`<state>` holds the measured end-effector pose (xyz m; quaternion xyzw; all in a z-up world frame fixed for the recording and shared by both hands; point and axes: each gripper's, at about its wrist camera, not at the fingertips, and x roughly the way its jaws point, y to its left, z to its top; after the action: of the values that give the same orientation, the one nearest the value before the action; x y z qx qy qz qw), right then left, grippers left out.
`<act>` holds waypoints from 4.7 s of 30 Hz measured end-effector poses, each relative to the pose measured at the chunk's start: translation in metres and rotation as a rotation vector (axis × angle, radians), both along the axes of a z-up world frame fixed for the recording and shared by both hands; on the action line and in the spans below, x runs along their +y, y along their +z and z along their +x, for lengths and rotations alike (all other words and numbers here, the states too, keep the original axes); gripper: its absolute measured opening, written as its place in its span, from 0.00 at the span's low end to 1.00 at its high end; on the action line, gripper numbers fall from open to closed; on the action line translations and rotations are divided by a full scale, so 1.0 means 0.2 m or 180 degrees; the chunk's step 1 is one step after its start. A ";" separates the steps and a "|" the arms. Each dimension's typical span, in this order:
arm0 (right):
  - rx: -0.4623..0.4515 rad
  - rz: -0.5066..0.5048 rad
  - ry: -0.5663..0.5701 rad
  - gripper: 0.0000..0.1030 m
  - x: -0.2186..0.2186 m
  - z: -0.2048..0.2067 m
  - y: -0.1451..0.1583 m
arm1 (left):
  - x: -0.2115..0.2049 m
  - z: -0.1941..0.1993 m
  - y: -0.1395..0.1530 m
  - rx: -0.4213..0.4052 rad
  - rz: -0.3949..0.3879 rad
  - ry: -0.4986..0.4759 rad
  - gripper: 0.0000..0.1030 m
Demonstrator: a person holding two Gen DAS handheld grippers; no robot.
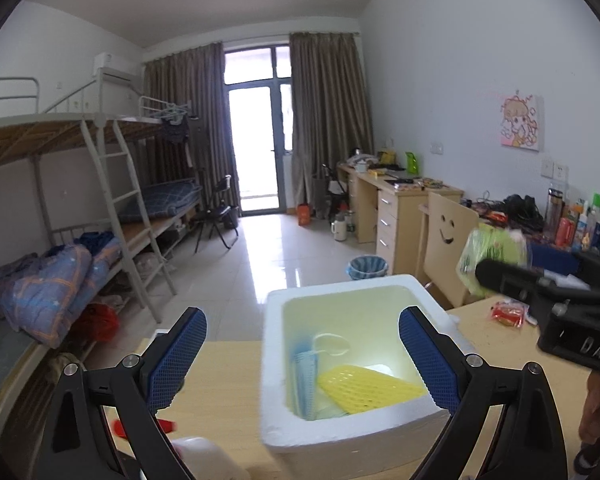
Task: Organize soft objects
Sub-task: 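Lower the tissue pack into the foam box and open the right tool, then move both open tools back toward the grey sock and white stick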
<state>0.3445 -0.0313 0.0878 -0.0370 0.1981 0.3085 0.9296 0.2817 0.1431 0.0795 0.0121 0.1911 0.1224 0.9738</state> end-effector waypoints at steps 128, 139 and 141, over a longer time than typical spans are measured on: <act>-0.0212 0.0145 -0.0117 1.00 -0.42 -1.07 -0.20 | -0.27 -1.18 -0.24 -0.0508 -0.0124 0.0203 0.99; -0.0135 0.0090 -0.0271 1.00 -0.45 -1.11 -0.39 | -0.30 -1.17 -0.35 -0.0432 -0.0151 0.0082 0.99; -0.0111 0.0066 -0.0270 1.00 -0.45 -1.10 -0.41 | -0.30 -1.15 -0.37 -0.0394 -0.0177 0.0054 0.99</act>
<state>0.1237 -0.1215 0.0067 -0.0243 0.1801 0.2702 0.9455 0.0514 0.0826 0.0051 -0.0242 0.1339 0.1258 0.9827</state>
